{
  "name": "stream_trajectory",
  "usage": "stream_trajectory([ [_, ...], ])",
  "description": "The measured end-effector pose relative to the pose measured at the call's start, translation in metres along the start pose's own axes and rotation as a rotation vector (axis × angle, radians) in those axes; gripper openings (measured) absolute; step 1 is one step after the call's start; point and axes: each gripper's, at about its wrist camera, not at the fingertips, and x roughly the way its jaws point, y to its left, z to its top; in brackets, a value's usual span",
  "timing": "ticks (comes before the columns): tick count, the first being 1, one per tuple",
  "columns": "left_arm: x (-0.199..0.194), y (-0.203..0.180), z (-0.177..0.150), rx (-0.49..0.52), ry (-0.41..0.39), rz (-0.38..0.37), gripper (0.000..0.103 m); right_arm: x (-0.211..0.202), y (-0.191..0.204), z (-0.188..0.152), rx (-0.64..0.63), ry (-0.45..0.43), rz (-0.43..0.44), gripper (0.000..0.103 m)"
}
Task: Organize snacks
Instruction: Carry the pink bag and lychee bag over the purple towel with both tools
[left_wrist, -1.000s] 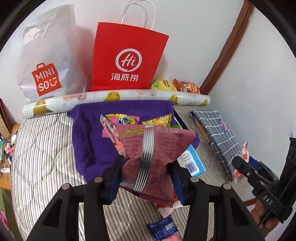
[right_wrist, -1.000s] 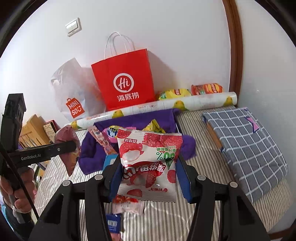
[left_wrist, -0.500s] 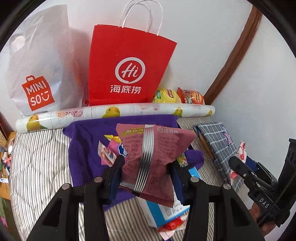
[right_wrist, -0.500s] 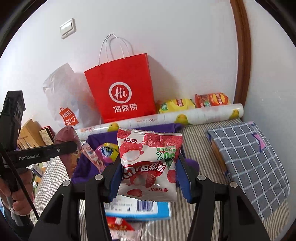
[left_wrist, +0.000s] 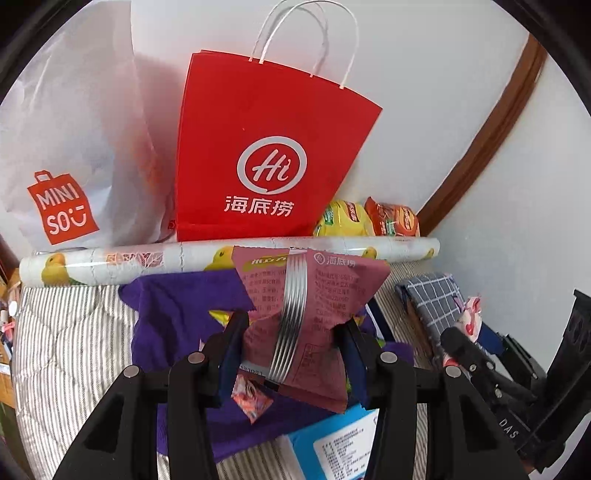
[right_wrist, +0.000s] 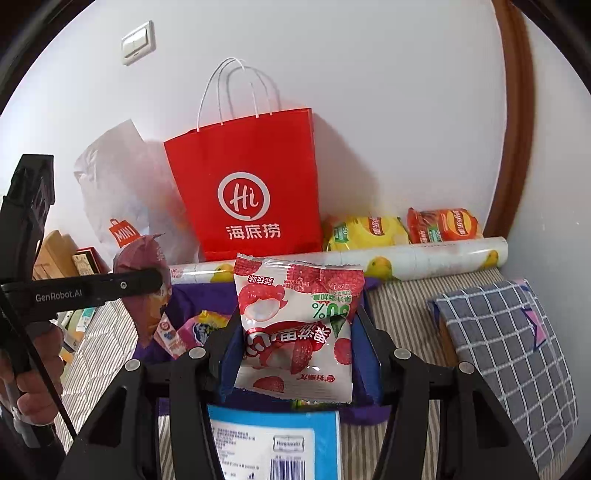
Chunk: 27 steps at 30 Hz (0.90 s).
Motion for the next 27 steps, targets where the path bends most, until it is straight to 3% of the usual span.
stream_trajectory([
  [15,0.03,0.025,0.005,-0.048,0.042,0.002,0.046,0.041,0.003,0.013,0.023,0.017,0.057,0.054],
  [27,0.049,0.028,0.003,-0.055,0.081,0.031,0.046,0.074,-0.006,0.002,0.05,0.067,0.078,0.054],
])
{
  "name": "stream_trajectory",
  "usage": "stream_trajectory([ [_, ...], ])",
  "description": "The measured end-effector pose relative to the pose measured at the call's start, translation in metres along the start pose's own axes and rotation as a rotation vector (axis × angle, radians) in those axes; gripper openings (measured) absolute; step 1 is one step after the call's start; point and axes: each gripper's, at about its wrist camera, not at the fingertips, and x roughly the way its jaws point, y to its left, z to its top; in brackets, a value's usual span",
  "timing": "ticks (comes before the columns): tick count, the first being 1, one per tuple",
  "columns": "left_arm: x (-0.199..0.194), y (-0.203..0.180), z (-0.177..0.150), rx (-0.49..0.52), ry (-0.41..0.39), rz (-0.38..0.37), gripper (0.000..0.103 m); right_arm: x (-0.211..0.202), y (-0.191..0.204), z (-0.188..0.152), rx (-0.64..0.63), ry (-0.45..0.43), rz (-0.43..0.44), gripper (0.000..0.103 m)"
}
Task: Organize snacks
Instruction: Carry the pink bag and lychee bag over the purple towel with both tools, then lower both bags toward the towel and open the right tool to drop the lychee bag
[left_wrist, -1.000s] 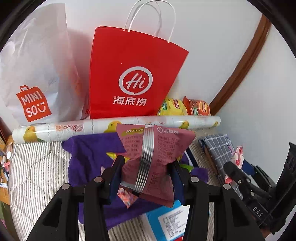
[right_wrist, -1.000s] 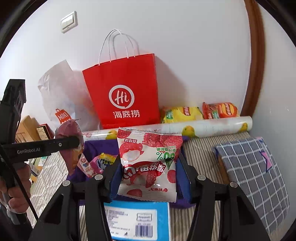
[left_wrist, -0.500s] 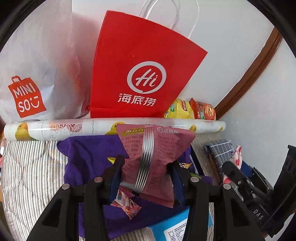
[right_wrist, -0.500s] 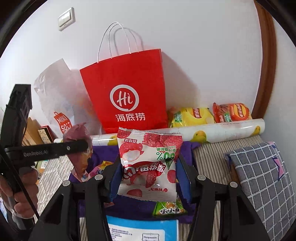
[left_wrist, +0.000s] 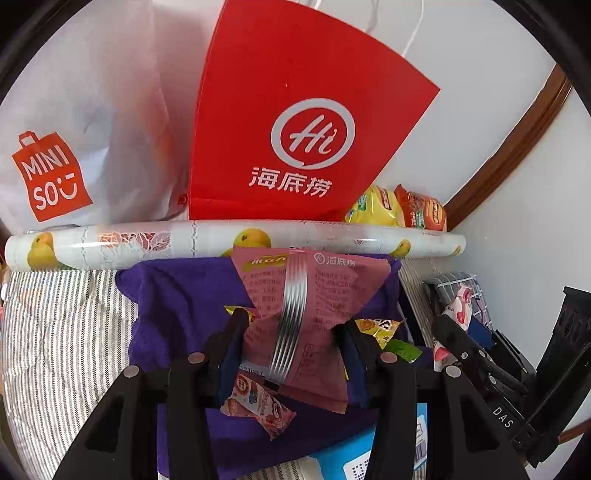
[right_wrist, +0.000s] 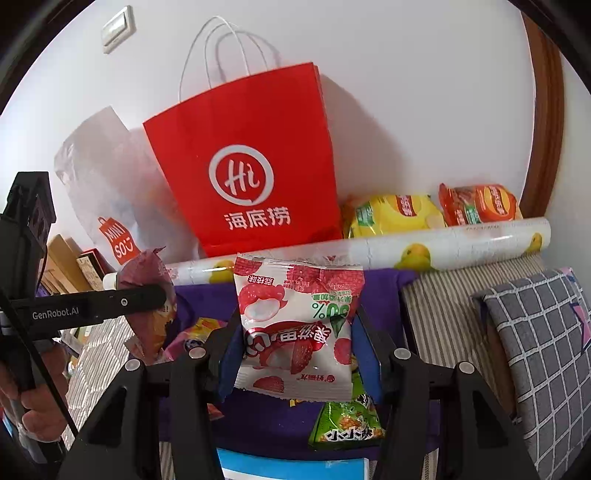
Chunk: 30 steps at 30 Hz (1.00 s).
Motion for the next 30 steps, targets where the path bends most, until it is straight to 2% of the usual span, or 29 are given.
stream_trajectory([
  [30,0.012,-0.001,-0.001,-0.001,0.038,0.011,0.046,0.008,-0.011,-0.006,0.028,0.027,0.003,0.054],
])
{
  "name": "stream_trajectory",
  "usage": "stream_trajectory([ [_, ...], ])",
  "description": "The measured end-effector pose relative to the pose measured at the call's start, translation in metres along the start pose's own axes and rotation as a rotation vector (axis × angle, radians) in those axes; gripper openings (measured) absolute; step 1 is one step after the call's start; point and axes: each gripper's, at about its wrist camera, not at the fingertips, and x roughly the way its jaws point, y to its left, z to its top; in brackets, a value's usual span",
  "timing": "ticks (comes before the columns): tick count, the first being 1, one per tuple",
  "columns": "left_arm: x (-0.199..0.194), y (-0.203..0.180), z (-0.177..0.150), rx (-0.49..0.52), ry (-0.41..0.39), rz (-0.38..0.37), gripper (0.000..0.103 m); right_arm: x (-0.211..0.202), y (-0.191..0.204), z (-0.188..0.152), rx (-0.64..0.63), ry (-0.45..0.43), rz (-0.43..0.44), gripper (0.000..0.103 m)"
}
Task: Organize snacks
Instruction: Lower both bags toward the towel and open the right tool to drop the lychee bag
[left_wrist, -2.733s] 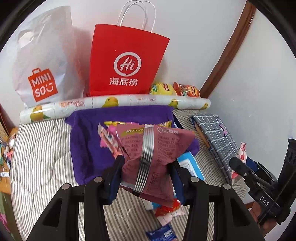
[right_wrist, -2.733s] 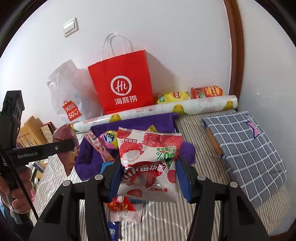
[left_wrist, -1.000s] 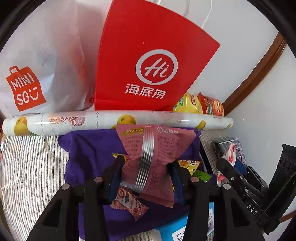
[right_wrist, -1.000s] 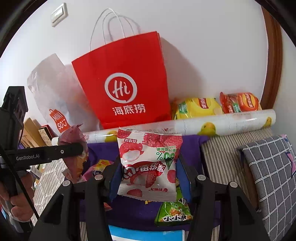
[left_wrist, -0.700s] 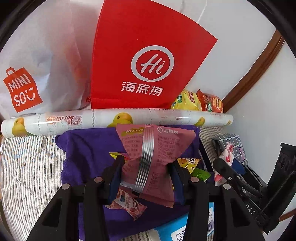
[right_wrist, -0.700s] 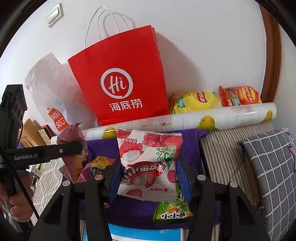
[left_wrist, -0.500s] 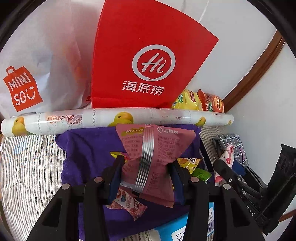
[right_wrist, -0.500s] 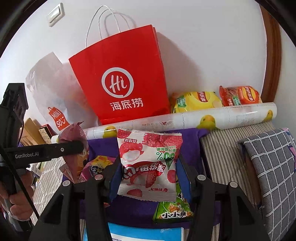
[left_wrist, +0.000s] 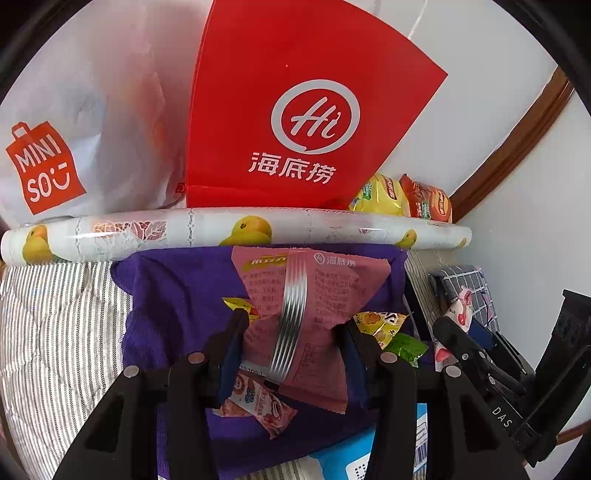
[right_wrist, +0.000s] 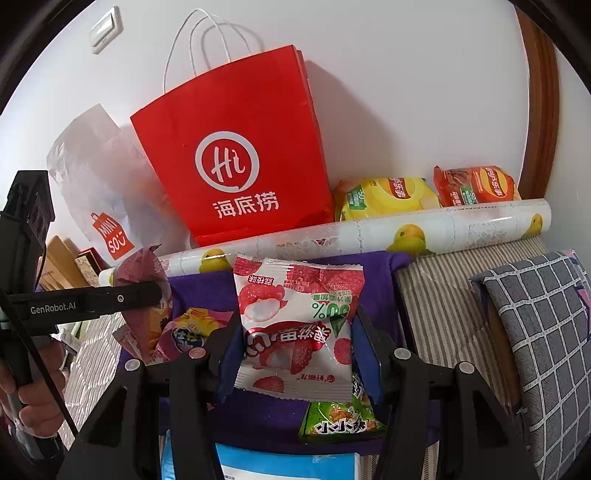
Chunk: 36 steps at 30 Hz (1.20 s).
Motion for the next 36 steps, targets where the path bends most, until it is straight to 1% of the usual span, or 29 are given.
stream_trajectory([
  [12,0.005,-0.001,0.0,0.004,0.017,0.004,0.046,0.006,0.0,-0.002,-0.002,0.026,0.004,0.054],
  [36,0.011,0.003,-0.001,-0.001,0.03,0.012,0.046,0.006,0.0,-0.003,-0.002,0.033,0.006,0.054],
])
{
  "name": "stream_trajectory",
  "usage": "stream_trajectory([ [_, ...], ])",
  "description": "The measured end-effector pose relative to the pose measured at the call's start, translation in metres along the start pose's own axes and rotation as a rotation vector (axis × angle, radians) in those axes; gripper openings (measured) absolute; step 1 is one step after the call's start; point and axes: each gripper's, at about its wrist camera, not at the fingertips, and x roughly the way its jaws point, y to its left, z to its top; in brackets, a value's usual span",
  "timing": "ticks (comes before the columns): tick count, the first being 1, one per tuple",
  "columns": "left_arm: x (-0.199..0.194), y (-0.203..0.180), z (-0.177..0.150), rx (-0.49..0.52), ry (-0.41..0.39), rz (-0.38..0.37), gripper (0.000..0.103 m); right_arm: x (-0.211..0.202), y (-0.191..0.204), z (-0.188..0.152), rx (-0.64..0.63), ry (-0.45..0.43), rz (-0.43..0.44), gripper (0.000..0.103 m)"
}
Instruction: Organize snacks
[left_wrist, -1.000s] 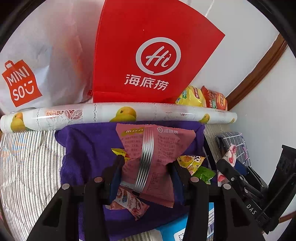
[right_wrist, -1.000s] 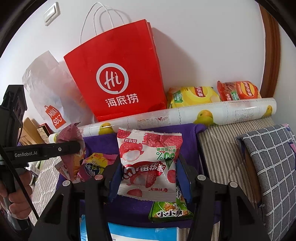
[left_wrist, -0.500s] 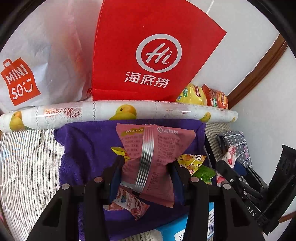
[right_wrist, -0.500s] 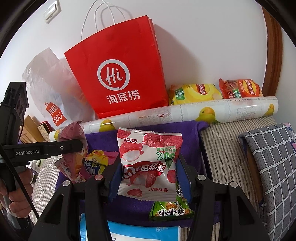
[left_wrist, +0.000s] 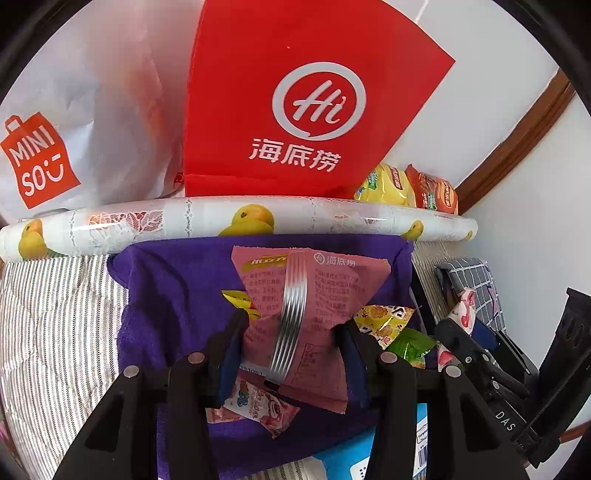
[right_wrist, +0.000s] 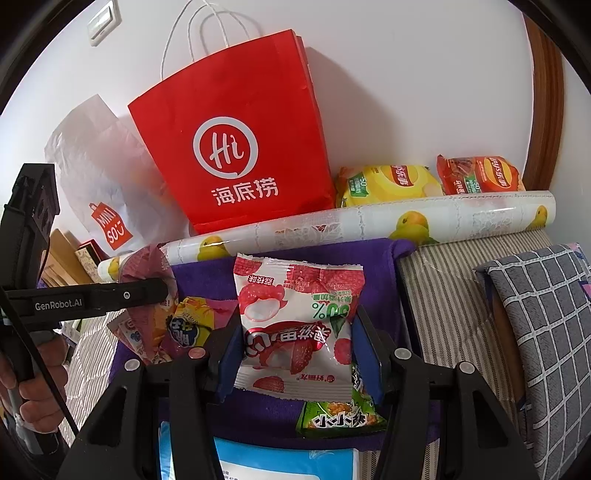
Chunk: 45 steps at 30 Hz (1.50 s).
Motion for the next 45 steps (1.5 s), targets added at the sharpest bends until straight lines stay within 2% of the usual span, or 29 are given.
stream_trajectory([
  [9,-0.003,0.011,0.001,-0.031,-0.004,-0.004,0.046,0.002,-0.003,0.0,0.002,0.02,0.016,0.054],
  [13,0.003,0.004,-0.002,-0.014,0.016,-0.045,0.046,0.01,0.001,-0.003,-0.019,0.053,0.025,0.055],
  [18,0.016,-0.01,-0.006,0.023,0.052,-0.034,0.046,0.02,0.003,-0.007,-0.031,0.092,-0.001,0.055],
  [25,0.024,-0.013,-0.01,0.024,0.077,-0.027,0.046,0.026,-0.001,-0.009,-0.027,0.109,-0.025,0.055],
  [29,0.026,-0.013,-0.011,0.021,0.087,-0.024,0.046,0.031,-0.003,-0.01,-0.031,0.126,-0.026,0.062],
  [39,0.028,-0.013,-0.012,0.016,0.101,-0.03,0.046,0.021,-0.002,-0.009,-0.032,0.086,-0.027,0.065],
  [42,0.028,-0.012,-0.011,0.016,0.11,-0.029,0.05,0.014,-0.001,-0.007,-0.022,0.066,-0.021,0.065],
  [45,0.022,-0.012,-0.01,0.027,0.095,-0.035,0.059,0.007,0.001,-0.007,-0.009,0.056,-0.017,0.065],
])
